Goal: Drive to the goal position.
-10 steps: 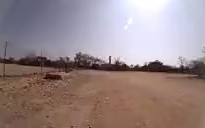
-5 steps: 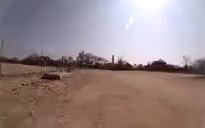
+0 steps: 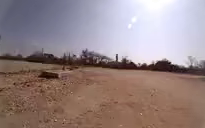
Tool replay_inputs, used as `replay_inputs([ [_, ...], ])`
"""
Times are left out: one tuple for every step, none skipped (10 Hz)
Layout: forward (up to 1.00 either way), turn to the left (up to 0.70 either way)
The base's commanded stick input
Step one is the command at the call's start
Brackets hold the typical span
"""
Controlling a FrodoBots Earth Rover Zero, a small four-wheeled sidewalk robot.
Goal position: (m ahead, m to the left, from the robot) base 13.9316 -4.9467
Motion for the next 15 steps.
replay_inputs([
  [1.0, 0.0],
  [1.0, 0.0],
  [1.0, 0.0],
  [1.0, 0.0],
  [1.0, 0.0],
  [1.0, 0.0],
  [1.0, 0.0],
  [1.0, 0.0],
  [1.0, 0.0],
  [1.0, 0.0],
  [1.0, 0.0],
  [1.0, 0.0],
  [1.0, 0.0],
  [1.0, 0.0],
  [1.0, 0.0],
])
